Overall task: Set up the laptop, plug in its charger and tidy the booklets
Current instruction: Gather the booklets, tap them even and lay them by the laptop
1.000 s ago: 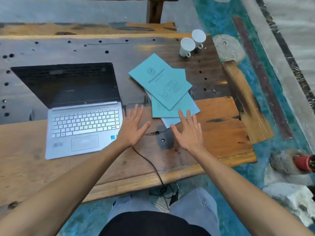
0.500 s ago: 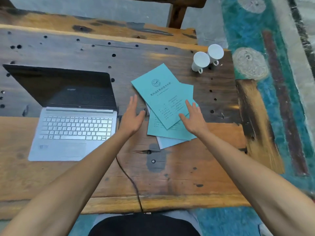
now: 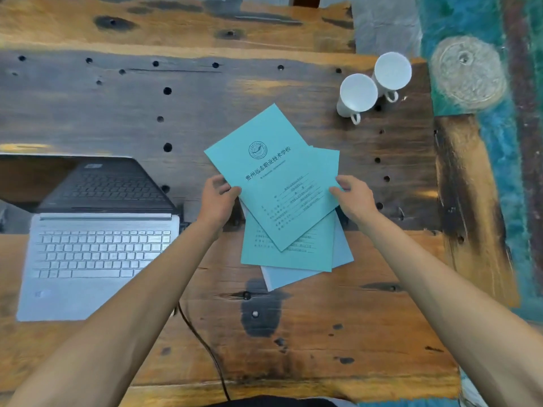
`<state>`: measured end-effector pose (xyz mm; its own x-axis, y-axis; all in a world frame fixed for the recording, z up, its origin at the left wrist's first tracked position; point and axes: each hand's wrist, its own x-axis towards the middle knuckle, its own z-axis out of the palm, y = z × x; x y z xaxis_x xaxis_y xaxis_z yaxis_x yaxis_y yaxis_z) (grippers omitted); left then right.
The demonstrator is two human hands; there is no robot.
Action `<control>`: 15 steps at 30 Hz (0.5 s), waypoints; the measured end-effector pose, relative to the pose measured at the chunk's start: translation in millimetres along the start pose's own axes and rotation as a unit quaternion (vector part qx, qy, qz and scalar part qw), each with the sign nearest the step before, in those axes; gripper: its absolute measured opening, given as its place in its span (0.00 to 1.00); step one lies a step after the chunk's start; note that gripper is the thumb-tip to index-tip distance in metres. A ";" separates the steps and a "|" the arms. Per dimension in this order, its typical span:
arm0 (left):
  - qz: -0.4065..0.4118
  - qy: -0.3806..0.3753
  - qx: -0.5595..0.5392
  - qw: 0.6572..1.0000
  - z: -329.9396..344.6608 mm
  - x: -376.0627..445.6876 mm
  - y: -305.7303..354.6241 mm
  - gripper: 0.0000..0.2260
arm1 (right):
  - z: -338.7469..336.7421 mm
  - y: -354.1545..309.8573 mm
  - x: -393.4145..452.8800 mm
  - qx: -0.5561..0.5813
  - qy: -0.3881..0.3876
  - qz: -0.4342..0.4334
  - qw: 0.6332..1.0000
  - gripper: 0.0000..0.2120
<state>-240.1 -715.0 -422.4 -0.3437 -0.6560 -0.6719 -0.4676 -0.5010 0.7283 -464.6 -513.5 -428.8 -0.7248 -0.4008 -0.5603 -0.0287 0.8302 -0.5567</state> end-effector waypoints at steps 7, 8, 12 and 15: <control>0.005 0.054 -0.099 0.994 3.8 18.6 6.3 0.16 | -14.3 -1.8 -1.9 0.082 -0.021 0.041 0.996 0.16; 0.012 0.050 -0.109 0.993 5.5 18.8 10.0 0.17 | -16.3 -2.3 -7.6 0.087 -0.039 0.039 0.995 0.16; 0.058 0.028 -0.097 0.993 12.7 15.4 28.3 0.19 | -21.4 6.9 -41.6 0.152 -0.091 0.055 0.983 0.13; 0.081 -0.014 -0.063 0.995 16.2 10.5 35.1 0.20 | -18.6 22.2 -69.7 0.165 -0.098 0.089 0.977 0.11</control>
<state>-273.3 -730.4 -406.1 -0.4290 -0.7195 -0.5461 -0.2997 -0.4570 0.8375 -427.5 -459.9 -390.7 -0.5513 -0.3555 -0.7548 0.3330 0.7358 -0.5898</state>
